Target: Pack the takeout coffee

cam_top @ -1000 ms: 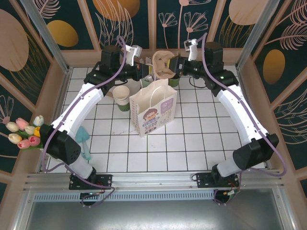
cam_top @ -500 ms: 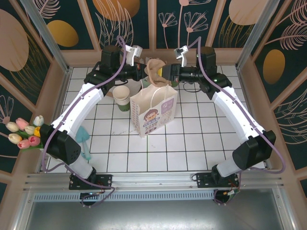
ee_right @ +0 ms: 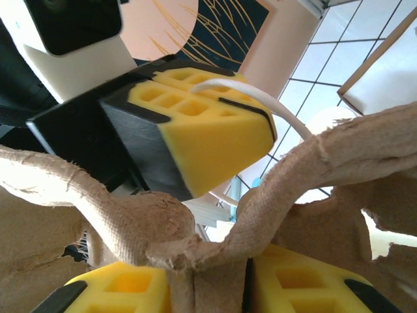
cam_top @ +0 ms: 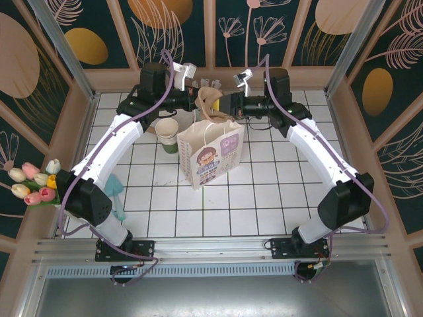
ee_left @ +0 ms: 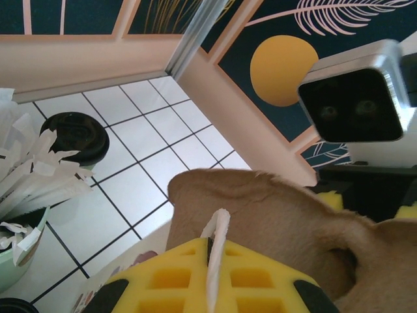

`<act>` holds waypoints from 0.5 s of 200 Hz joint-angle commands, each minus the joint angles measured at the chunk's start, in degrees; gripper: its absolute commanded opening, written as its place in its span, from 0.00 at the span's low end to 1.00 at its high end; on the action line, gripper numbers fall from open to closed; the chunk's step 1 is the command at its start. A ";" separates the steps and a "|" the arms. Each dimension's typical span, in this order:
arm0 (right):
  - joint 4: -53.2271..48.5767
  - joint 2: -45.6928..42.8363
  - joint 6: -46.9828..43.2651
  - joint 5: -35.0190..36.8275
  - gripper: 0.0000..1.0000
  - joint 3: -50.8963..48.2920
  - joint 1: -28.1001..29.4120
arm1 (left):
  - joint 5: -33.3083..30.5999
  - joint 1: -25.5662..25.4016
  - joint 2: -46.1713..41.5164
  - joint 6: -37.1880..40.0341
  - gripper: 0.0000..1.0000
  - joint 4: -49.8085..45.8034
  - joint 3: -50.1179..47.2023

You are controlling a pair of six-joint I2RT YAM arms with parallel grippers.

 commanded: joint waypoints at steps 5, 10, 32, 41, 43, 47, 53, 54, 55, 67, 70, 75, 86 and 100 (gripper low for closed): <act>-2.30 1.90 0.52 0.47 0.30 -2.29 1.26 | 1.35 0.23 0.03 -1.03 0.00 2.62 0.60; -2.84 1.91 0.27 1.25 0.30 -2.36 1.22 | 1.35 0.24 0.11 -1.12 0.00 2.58 0.58; -7.44 1.90 -2.49 5.97 0.30 -2.14 1.57 | 1.22 0.23 0.29 -1.42 0.00 2.19 0.96; -9.25 1.98 -3.65 7.56 0.30 -2.14 1.78 | 0.94 0.23 0.20 -1.52 0.00 2.18 1.02; -9.58 2.06 -3.83 7.86 0.30 -2.12 1.86 | 0.92 0.23 0.14 -1.54 0.00 2.22 1.02; -10.20 2.11 -4.16 8.54 0.30 -2.22 1.93 | 0.83 0.23 0.07 -1.60 0.00 2.26 1.02; -11.00 2.10 -4.55 9.45 0.30 -2.23 2.15 | 0.65 0.24 -0.10 -1.68 0.00 2.35 0.98; -11.09 2.14 -4.63 9.51 0.30 -2.23 2.21 | 0.65 0.24 -0.12 -1.69 0.00 2.40 0.96; -11.22 2.20 -4.72 9.63 0.30 -2.28 2.20 | 0.65 0.23 -0.14 -1.69 0.00 2.42 0.94; -12.01 2.16 -5.28 10.81 0.30 -2.41 2.70 | 0.41 0.23 -0.39 -1.89 0.00 2.62 0.93; -12.19 2.16 -5.40 11.11 0.30 -2.40 2.90 | 0.39 0.23 -0.41 -1.90 0.00 2.70 1.00; -12.38 2.09 -5.56 11.50 0.30 -2.48 3.11 | 0.28 0.23 -0.41 -1.97 0.00 2.78 0.98; -12.44 1.89 -5.61 12.34 0.30 -2.63 3.63 | 0.11 0.23 -0.33 -2.00 0.00 2.55 1.22; -13.36 2.05 -5.72 14.17 0.30 -2.47 4.10 | -0.21 0.28 -0.24 -2.13 0.00 2.36 1.37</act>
